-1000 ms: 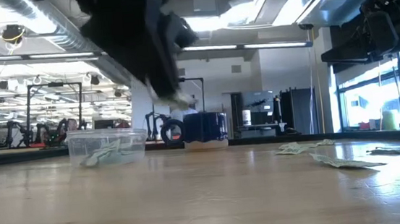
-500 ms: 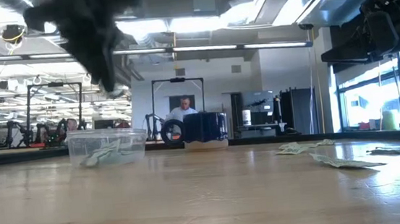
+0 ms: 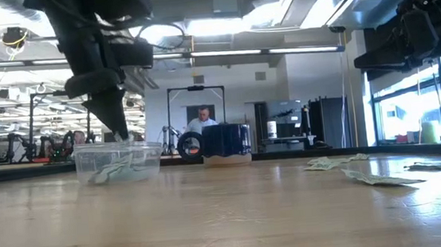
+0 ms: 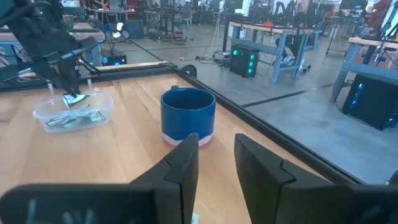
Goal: Pick and place Stevia / Truvia into bins
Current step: Put the green stevia packet into the transparent container, then put the bottom green stevia packet into the transparent container
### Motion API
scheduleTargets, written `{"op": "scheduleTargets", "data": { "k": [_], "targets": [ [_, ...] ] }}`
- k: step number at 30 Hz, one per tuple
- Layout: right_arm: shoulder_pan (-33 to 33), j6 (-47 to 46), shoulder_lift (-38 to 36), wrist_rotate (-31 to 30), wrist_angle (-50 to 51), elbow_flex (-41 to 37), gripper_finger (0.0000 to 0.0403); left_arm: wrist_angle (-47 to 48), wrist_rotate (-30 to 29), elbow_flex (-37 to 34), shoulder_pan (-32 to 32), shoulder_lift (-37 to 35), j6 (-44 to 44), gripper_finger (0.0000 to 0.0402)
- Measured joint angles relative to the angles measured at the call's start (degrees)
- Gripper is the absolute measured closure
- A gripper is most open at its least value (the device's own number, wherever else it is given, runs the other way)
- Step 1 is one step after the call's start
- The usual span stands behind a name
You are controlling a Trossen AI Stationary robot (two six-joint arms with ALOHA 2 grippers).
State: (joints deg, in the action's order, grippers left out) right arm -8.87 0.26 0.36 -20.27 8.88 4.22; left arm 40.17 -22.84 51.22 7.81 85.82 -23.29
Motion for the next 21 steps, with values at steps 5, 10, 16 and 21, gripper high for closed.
{"op": "scheduleTargets", "data": {
  "k": [5,10,16,21],
  "targets": [
    [-0.01,-1.37,0.0,-0.01,-2.56,-0.01,0.0295,-0.48,-1.2,0.0,-1.52,-1.5,4.34,0.0335],
    [0.01,2.43,0.03,0.03,-4.47,2.54,0.0295,-1.73,-4.32,-0.02,-2.86,-7.73,10.42,0.0311],
    [0.48,7.43,6.74,1.03,-3.04,11.15,0.0295,-6.98,-2.83,-1.52,-2.92,-18.94,12.11,0.0307],
    [0.47,3.89,22.41,0.92,0.27,19.56,0.0295,-24.25,0.62,-9.85,-2.27,-28.6,15.77,0.0307]
  ]
}}
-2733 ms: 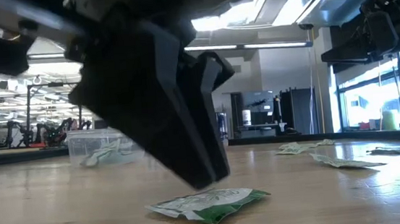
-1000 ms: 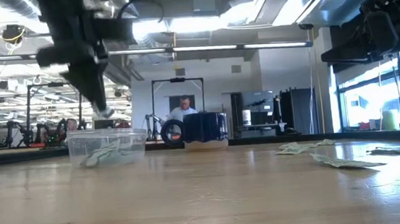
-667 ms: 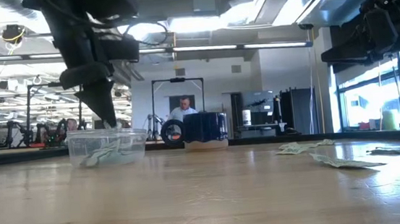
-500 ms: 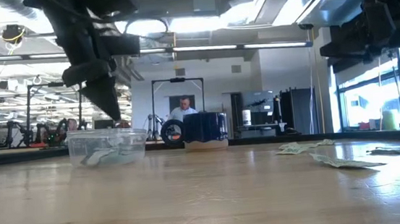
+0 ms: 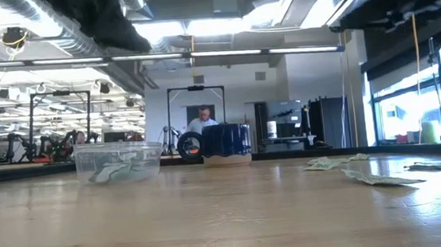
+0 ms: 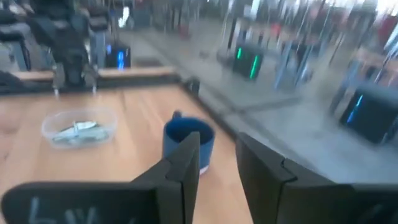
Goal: Pick and place Stevia / Truvia into bins
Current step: Put the bottom green stevia packet into the transparent container
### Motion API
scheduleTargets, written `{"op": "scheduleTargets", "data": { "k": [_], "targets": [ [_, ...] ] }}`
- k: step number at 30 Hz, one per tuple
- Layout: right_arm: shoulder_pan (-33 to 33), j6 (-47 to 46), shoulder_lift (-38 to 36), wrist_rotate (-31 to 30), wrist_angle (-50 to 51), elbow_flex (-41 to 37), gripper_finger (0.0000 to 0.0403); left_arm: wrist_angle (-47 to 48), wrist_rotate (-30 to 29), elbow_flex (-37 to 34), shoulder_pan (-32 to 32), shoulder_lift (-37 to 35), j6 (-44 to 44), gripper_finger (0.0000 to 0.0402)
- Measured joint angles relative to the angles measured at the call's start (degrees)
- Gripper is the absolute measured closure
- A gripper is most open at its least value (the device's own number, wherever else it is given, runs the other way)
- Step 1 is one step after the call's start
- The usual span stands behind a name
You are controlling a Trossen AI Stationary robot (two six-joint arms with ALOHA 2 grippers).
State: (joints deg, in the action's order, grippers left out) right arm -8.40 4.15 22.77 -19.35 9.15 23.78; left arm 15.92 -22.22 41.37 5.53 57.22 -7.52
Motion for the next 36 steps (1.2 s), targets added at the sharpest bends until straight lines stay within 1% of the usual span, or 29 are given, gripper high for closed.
{"op": "scheduleTargets", "data": {
  "k": [3,5,6,8,10,12,13,20,24,28,33,36],
  "targets": [
    [0.0,-6.18,10.87,0.06,5.71,5.88,0.0295,-10.46,3.7,-6.51,-0.01,-4.73,1.91,0.0307],
    [0.06,-10.79,17.55,1.31,13.42,10.58,0.0295,-15.86,4.41,-10.31,-0.01,-7.15,2.31,0.0308],
    [0.05,-13.1,20.49,3.26,18.03,12.85,0.0295,-18.27,4.38,-11.95,-0.01,-8.09,2.36,0.0309],
    [0.24,-17.68,26.12,10.05,26.41,16.81,0.0295,-21.35,4.22,-14.82,-0.01,-9.55,2.35,0.031],
    [1.64,-19.26,30.69,18.38,31.41,18.77,0.0295,-23.54,4.17,-17.05,-0.01,-10.16,2.35,0.0311],
    [4.48,-19.33,34.35,24.21,32.12,19.5,0.0295,-24.09,4.18,-18.87,-0.01,-10.59,2.34,0.0311],
    [6.17,-20.22,35.84,25.43,31.81,19.58,0.0295,-24.63,4.18,-19.7,-0.01,-10.56,2.18,0.0311],
    [20.26,-31.89,44.33,25.77,34.75,19.58,0.0295,-25.4,4.27,-22.66,0.05,-10.55,-1.31,0.0311],
    [27.27,-36.39,48.35,23.16,35.87,19.58,0.0295,-25.55,4.28,-23.24,0.05,-10.53,-5.19,0.0311],
    [33.6,-41.97,52.16,20.26,36.02,19.56,0.0295,-25.64,4.29,-23.24,0.05,-10.53,-5.3,0.0313],
    [39.57,-44.84,57.79,17.09,35.95,19.56,0.0295,-25.64,4.29,-23.24,0.05,-10.53,-5.23,0.0311],
    [41.75,-46.65,61.29,16.43,35.62,19.56,0.0295,-25.64,4.28,-23.24,0.05,-10.53,-3.07,0.0312]
  ]
}}
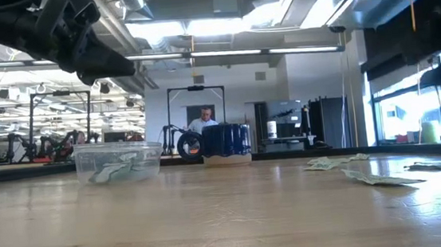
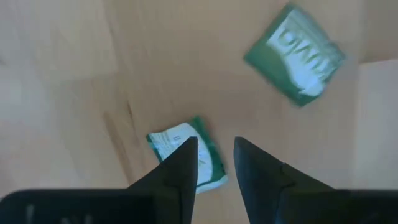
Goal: Pick and place Stevia / Truvia into bins
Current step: Put the bottom green stevia packet into the transparent container
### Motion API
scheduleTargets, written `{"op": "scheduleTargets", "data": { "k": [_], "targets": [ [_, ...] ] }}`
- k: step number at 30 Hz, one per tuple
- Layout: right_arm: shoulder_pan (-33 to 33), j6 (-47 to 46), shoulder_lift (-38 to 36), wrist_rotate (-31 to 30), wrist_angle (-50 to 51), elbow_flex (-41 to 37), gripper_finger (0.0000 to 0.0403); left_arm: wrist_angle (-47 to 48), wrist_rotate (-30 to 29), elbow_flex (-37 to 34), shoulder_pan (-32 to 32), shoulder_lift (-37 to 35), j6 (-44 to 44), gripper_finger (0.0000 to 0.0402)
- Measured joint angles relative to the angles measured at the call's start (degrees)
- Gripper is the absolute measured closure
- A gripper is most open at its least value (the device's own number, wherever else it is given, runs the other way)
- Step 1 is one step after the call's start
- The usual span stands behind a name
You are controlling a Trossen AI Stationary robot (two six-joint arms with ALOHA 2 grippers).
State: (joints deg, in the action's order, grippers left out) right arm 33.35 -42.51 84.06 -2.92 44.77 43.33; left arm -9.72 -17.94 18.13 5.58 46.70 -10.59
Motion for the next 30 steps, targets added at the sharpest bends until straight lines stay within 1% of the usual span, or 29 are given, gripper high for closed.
{"op": "scheduleTargets", "data": {
  "k": [5,10,13,19,22,24,27,30],
  "targets": [
    [2.28,-2.43,4.93,-0.02,-1.56,0.07,0.0295,0.0,-0.34,0.0,0.0,0.0,3.54,0.0314],
    [2.86,-5.65,6.54,-0.04,-1.87,0.24,0.0297,0.0,-0.37,0.0,0.0,0.0,3.88,0.031],
    [2.86,-6.83,6.46,0.33,-2.11,0.22,0.0313,0.04,-0.39,0.0,-0.02,0.0,3.91,0.0309],
    [2.86,-6.97,6.37,0.63,-2.92,0.11,0.0373,0.3,-0.43,0.0,-0.02,0.0,5.39,0.0311],
    [2.86,-6.99,6.25,0.63,-2.9,0.11,0.0395,0.53,-0.44,0.0,-0.02,0.0,5.39,0.0313],
    [2.86,-7.48,6.04,0.63,-2.92,0.09,0.0398,0.56,-0.44,0.0,-0.02,0.0,5.39,0.0313],
    [2.84,-9.44,5.65,0.63,-2.37,1.0,0.0392,0.5,-0.44,0.0,-0.02,0.0,5.39,0.0311],
    [2.82,-9.93,4.8,0.63,-2.15,3.36,0.0391,0.5,-0.41,0.0,-0.02,0.0,5.39,0.0312]
  ]
}}
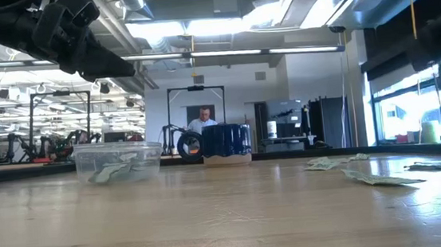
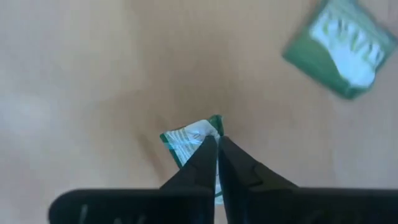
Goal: Pick and place Stevia / Truvia into bins
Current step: Put the bottom green stevia packet into the transparent container
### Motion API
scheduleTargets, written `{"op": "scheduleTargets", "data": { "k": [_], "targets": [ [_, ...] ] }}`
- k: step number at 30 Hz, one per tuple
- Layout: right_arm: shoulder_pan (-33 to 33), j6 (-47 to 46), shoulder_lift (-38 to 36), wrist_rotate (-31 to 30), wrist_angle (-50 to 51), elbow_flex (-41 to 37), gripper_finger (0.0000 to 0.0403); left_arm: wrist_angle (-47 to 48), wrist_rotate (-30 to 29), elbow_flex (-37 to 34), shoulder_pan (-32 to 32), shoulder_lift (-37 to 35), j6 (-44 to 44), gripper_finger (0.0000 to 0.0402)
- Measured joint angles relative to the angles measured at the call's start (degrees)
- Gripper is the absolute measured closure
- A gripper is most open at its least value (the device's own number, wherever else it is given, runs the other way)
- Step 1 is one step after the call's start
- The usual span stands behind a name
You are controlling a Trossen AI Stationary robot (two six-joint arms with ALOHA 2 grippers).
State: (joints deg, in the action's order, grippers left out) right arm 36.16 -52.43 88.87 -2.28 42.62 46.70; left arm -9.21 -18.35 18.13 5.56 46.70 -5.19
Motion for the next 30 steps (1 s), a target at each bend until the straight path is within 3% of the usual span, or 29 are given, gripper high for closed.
{"op": "scheduleTargets", "data": {
  "k": [5,13,21,25,30],
  "targets": [
    [-0.06,2.81,-1.2,-5.22,0.85,5.79,0.04,-0.01,-0.02,0.0,-0.04,0.0,0.46,0.0315],
    [-2.4,17.14,-1.32,-25.82,-3.19,16.38,0.0396,-1.43,0.0,0.0,0.01,0.11,0.85,0.0315],
    [-10.69,36.6,-1.0,-43.76,-23.34,18.24,0.0396,-17.4,5.43,0.01,0.02,5.03,13.2,0.0299],
    [-15.68,43.72,0.22,-45.73,-32.55,18.21,0.0396,-28.63,9.49,0.02,0.02,11.52,21.99,0.0283],
    [-19.47,51.01,2.2,-43.98,-42.4,18.21,0.0396,-39.38,7.22,0.02,-0.04,19.73,23.75,0.0265]
  ]
}}
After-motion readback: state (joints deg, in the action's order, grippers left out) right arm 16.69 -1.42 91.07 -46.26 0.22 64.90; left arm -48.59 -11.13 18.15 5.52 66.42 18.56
